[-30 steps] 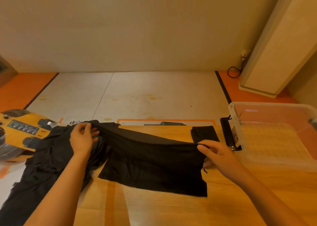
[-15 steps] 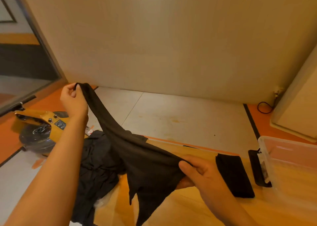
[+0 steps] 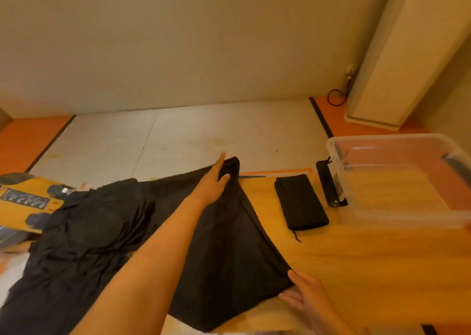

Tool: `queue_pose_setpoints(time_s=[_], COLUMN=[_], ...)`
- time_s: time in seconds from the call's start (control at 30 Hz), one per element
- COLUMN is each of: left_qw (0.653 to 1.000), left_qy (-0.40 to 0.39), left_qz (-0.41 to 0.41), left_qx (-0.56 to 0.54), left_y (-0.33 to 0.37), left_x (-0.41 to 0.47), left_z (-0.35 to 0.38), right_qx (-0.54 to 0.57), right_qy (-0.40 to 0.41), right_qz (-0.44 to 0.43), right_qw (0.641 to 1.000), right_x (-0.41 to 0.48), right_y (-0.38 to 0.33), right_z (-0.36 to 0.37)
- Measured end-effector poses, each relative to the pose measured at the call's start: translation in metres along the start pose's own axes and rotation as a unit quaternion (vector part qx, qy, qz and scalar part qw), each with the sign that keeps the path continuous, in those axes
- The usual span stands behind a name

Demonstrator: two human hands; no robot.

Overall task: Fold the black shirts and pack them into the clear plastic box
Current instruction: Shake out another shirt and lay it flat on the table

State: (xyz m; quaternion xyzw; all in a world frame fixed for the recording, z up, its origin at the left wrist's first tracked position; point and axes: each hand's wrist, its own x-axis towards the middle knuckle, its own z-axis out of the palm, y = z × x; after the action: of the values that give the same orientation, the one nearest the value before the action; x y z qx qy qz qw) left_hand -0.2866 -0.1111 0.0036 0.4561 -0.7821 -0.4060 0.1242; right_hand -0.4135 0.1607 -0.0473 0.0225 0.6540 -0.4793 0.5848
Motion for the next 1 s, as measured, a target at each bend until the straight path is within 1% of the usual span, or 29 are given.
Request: queue_pose_setpoints(time_s=[0.07,0.13,0.17,0.23,0.27,0.3,0.33,0.4,0.43,0.47,0.53,0.6,0.63,0.7,0.77,0.83,1.0], left_qw=[0.998,0.994,0.990,0.984,0.980,0.976,0.972,0.966,0.962,0.959,0.952,0.947,0.946,0.941,0.936,0.933,0.940], left_qy=[-0.042,-0.026,-0.011,0.019,0.031,0.042,0.049,0.057,0.062,0.069,0.083,0.095,0.100,0.110,0.115,0.103,0.056], left_qz=[-0.019,-0.044,-0.057,-0.090,-0.107,-0.121,-0.132,-0.143,-0.148,-0.154,-0.167,-0.176,-0.177,-0.174,-0.173,-0.165,-0.091], left_qx=[0.039,0.099,0.125,0.155,0.165,0.176,0.188,0.209,0.219,0.229,0.245,0.251,0.253,0.269,0.285,0.302,0.324], left_y=[-0.020,-0.040,-0.052,-0.073,-0.082,-0.088,-0.094,-0.102,-0.104,-0.106,-0.107,-0.104,-0.103,-0.104,-0.108,-0.115,-0.137], left_x=[-0.019,-0.051,-0.069,-0.099,-0.110,-0.119,-0.127,-0.137,-0.141,-0.145,-0.150,-0.156,-0.159,-0.163,-0.166,-0.169,-0.175], left_z=[0.051,0.087,0.099,0.115,0.120,0.124,0.127,0.132,0.134,0.136,0.141,0.149,0.154,0.163,0.164,0.161,0.138], right_qx=[0.007,-0.009,-0.035,-0.127,-0.183,-0.246,-0.319,-0.462,-0.512,-0.554,-0.631,-0.694,-0.721,-0.751,-0.766,-0.765,-0.711], right_qy=[0.042,0.071,0.079,0.105,0.129,0.154,0.178,0.203,0.188,0.164,0.125,0.105,0.094,0.065,0.048,0.056,0.088], right_qz=[0.040,0.061,0.058,0.012,-0.030,-0.085,-0.148,-0.283,-0.333,-0.362,-0.384,-0.401,-0.396,-0.392,-0.383,-0.376,-0.329], right_qw=[0.998,0.996,0.995,0.986,0.974,0.953,0.919,0.816,0.769,0.731,0.662,0.589,0.561,0.527,0.515,0.519,0.615], right_x=[0.016,0.027,0.030,0.035,0.035,0.035,0.034,0.037,0.041,0.046,0.057,0.071,0.076,0.089,0.103,0.105,0.076], right_y=[0.022,0.032,0.033,0.033,0.033,0.032,0.032,0.033,0.033,0.032,0.028,0.023,0.020,0.020,0.026,0.037,0.078], right_z=[-0.023,-0.039,-0.043,-0.049,-0.050,-0.050,-0.050,-0.046,-0.042,-0.036,-0.018,0.000,0.008,0.016,0.015,0.010,0.016])
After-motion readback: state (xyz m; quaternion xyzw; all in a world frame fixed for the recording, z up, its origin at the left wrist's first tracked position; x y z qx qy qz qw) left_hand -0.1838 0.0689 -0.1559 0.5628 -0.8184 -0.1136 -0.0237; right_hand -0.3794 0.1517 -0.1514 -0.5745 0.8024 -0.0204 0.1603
